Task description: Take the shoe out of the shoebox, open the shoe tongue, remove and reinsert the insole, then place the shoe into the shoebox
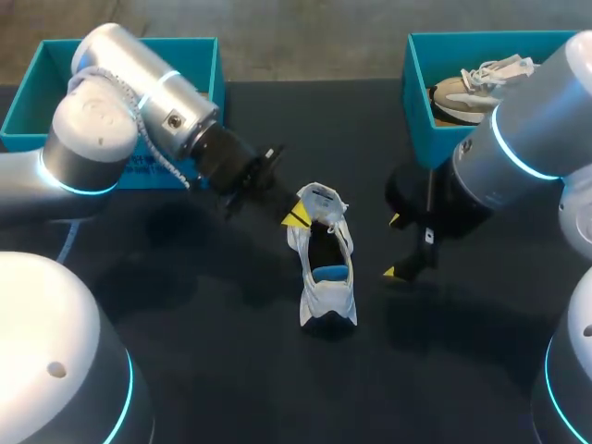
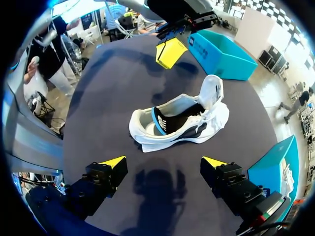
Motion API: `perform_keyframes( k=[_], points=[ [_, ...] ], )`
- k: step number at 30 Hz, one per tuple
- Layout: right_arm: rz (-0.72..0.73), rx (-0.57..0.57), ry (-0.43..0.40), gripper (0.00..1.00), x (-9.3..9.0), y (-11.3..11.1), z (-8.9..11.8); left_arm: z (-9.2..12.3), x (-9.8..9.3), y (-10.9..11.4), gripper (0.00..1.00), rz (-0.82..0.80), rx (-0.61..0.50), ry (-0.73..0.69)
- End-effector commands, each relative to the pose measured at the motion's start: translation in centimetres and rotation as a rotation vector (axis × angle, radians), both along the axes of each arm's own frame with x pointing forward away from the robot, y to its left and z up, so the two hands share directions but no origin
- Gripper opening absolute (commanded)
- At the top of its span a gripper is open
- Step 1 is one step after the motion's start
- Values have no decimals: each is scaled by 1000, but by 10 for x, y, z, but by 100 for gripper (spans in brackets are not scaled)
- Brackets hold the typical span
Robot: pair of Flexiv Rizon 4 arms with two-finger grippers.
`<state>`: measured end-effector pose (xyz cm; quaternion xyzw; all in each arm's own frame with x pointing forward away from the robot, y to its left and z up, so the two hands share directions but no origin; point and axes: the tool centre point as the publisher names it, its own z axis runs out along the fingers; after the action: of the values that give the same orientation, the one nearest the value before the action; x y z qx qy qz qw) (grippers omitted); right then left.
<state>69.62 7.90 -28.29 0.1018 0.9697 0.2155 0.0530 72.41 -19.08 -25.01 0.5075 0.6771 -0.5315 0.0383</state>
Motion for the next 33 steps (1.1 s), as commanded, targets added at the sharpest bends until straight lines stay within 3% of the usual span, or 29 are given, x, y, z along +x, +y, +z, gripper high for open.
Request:
perform_keyframes(
  k=[1, 20, 33],
  points=[
    [0, 3, -3, 100, -1, -1, -1, 0, 1, 0, 0, -2, 2, -1],
    [0, 3, -3, 100, -1, -1, -1, 0, 1, 0, 0, -2, 2, -1],
    [-2, 13, 20, 100, 2, -31, 23, -15, 11, -16, 0, -225, 211, -25]
  ],
)
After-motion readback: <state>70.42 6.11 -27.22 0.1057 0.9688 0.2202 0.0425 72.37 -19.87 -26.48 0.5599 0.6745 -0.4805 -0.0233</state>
